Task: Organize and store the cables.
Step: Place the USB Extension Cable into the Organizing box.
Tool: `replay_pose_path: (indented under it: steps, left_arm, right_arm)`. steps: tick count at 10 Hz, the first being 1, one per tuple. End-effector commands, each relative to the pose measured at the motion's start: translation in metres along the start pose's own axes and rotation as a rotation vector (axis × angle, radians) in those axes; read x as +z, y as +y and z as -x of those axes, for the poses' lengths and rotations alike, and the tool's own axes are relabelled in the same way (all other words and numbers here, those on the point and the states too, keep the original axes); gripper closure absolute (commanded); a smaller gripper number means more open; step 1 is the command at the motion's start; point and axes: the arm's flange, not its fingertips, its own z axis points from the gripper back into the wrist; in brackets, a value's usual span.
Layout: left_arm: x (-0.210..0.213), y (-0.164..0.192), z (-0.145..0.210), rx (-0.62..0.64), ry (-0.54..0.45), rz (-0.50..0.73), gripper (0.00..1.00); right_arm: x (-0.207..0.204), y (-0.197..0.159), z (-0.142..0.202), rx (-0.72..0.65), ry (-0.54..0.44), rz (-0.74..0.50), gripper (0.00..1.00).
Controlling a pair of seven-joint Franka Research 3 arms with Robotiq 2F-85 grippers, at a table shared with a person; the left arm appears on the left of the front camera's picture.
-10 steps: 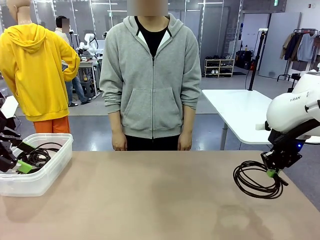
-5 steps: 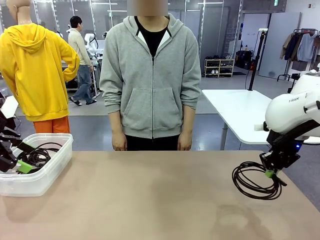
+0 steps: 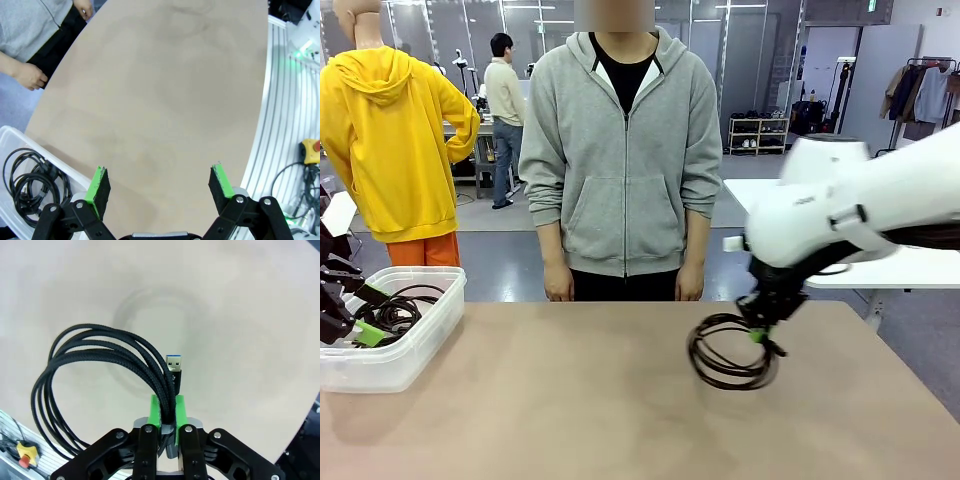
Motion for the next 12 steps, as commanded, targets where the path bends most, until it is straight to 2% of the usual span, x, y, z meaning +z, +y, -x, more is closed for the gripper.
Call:
replay_pose_path:
  steps: [1,3,6,8,9,12]
  left_arm:
    - [0.001,0.000,-0.001,0.011,-0.002,0.000,0.00]
    - [0.001,0.000,-0.001,0.011,-0.002,0.000,0.00]
    - [0.001,0.000,-0.001,0.011,-0.002,0.000,0.00]
    - [0.001,0.000,-0.001,0.011,-0.002,0.000,0.00]
    - [0.001,0.000,-0.001,0.011,-0.002,0.000,0.00]
    - [0.001,0.000,-0.001,0.011,-0.002,0.000,0.00]
  right_arm:
    - [-0.002,0.042,-0.038,-0.062,0.023,-0.006,0.86]
    - [-0.024,0.121,-0.066,-0.051,0.043,0.032,0.86]
    - [-0.074,0.206,-0.090,-0.047,0.080,0.011,0.86]
    - [-0.093,0.238,-0.091,-0.114,0.098,0.012,0.86]
    - [-0.100,0.245,-0.090,-0.090,0.109,0.012,0.86]
    - [-0.119,0.248,-0.088,-0.050,0.107,0.002,0.86]
